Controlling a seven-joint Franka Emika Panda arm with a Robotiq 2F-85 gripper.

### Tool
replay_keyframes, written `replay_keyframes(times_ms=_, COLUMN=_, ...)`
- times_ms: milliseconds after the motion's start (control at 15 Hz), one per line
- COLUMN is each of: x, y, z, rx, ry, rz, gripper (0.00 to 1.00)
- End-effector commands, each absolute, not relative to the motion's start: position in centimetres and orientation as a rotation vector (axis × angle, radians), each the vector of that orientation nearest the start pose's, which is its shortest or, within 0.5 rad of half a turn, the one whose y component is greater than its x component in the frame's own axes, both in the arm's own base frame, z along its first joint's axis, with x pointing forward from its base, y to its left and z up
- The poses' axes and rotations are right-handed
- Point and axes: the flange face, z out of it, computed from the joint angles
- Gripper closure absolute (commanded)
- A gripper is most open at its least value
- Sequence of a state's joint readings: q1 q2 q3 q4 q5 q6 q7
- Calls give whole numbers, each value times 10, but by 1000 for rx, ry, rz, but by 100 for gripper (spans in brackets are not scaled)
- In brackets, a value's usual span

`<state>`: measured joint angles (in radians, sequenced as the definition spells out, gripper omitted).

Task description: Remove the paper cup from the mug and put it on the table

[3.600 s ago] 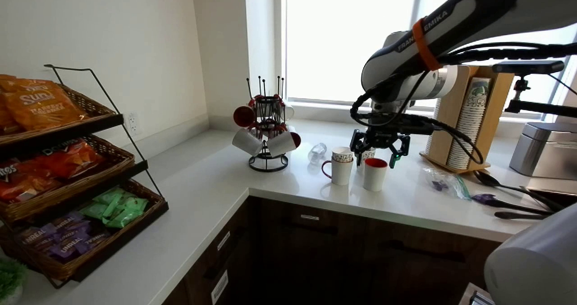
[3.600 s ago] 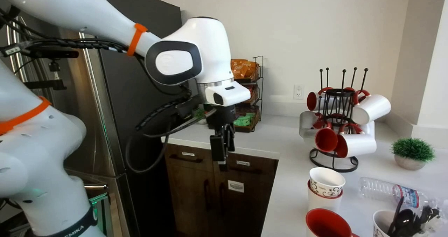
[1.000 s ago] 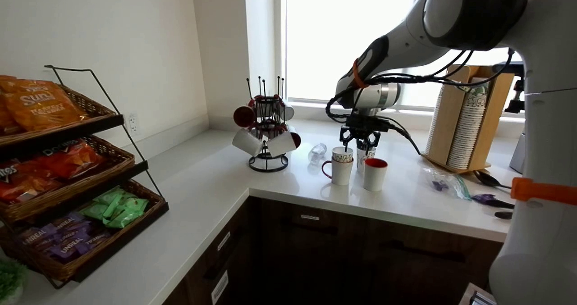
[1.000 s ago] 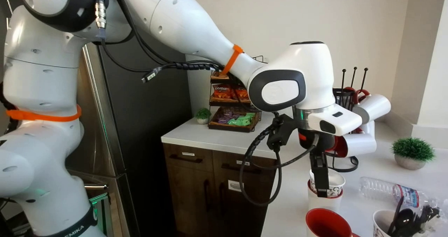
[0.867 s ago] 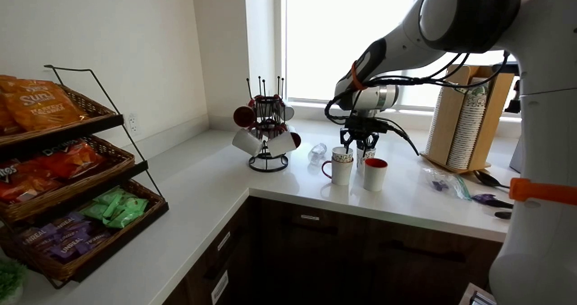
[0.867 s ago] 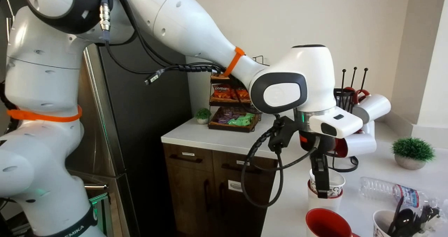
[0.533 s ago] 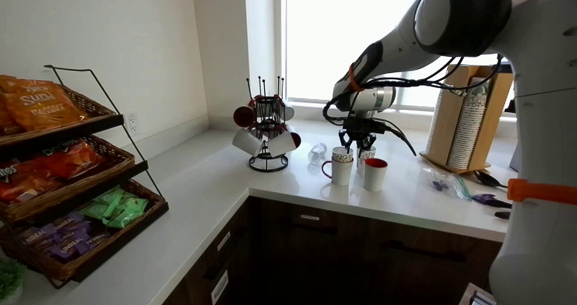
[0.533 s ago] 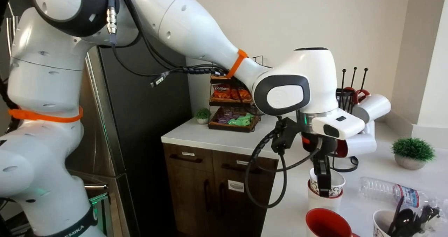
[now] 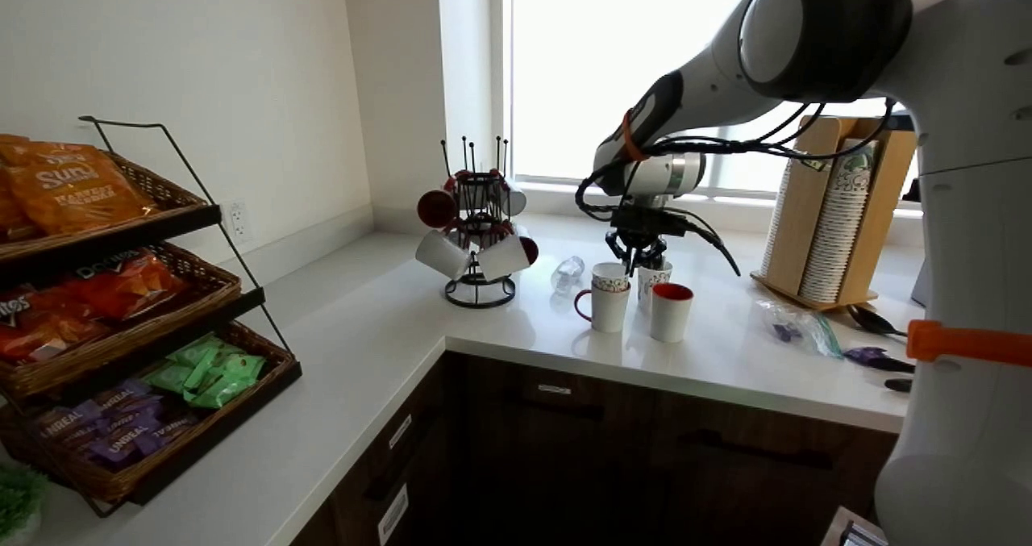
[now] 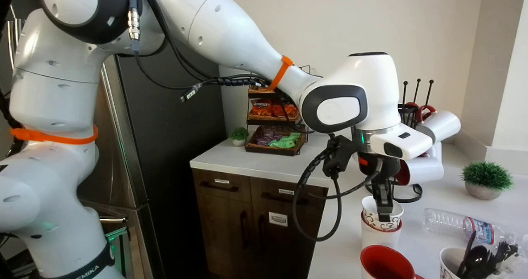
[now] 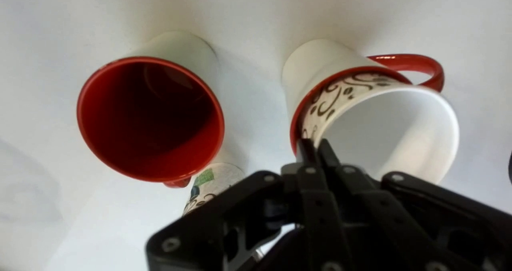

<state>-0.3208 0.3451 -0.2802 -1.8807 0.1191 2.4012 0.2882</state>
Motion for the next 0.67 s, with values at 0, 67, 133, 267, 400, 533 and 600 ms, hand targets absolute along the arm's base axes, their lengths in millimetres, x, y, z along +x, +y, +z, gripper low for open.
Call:
replay_keyframes(times_ms=0, x=543, y=-353, z=353, rx=-2778, ry=1456, rz=-275, gripper=99)
replay_keyframes(times_ms=67, x=542, y=-353, z=364, rx=-2764, ry=1468, rz=-283, gripper=99)
replay_keyframes(times_ms=133, x=542, y=-353, z=375, rx=-2746, ry=1481, rz=-294, gripper=99)
replay_keyframes(times_ms=267, x=544, y=-358, z=398, rx=-2726, ry=1511, rz=-345, gripper=99)
replay_keyframes(times_ms=400, x=546, y=-362, z=420, rx=-2697, ry=1535, rz=-369, gripper=99)
replay_keyframes(times_ms=533, x=547, y=-366, z=439, rx=-2650, ry=1557, rz=-366, gripper=99)
replay_keyframes(times_ms=600, x=547, y=-367, z=447, rx=-2624, ry=1562, rz=-360, gripper=99)
